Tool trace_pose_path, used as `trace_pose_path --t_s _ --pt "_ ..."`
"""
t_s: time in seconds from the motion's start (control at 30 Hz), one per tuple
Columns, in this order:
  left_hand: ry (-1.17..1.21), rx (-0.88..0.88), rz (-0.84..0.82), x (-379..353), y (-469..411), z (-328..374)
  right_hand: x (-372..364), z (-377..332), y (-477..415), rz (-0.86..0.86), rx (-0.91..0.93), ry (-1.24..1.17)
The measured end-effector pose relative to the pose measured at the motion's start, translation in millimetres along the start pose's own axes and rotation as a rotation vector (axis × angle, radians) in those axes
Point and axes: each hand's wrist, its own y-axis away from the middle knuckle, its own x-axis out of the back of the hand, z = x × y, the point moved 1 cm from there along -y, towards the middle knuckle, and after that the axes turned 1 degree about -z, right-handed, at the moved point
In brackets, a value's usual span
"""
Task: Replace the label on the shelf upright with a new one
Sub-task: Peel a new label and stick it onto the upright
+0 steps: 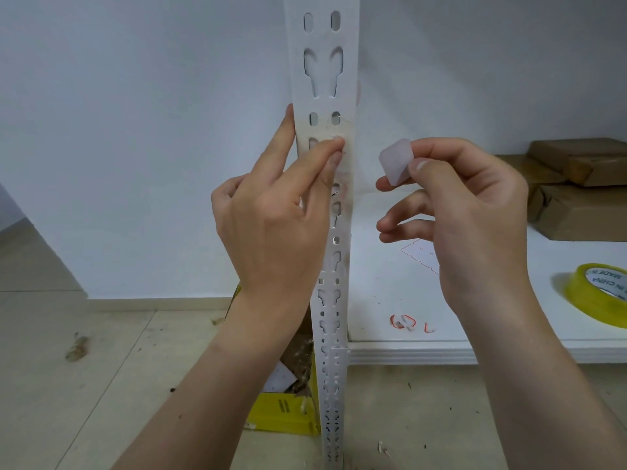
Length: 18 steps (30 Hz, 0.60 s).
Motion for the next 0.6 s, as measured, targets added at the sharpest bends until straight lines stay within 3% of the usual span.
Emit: trace_pose_path --t_s 0.2,0.47,0.6 --pt "0.023 0.062 -0.069 5 -6 3 -1 -1 1 -0.001 -0.004 0.008" --pt "0.104 -0.003 0.096 18 -13 6 1 -2 -2 0.023 0.006 0.054" --pt "0.110 -0.010 0.083 20 -17 4 -2 -2 -1 0.043 0.028 0.118"
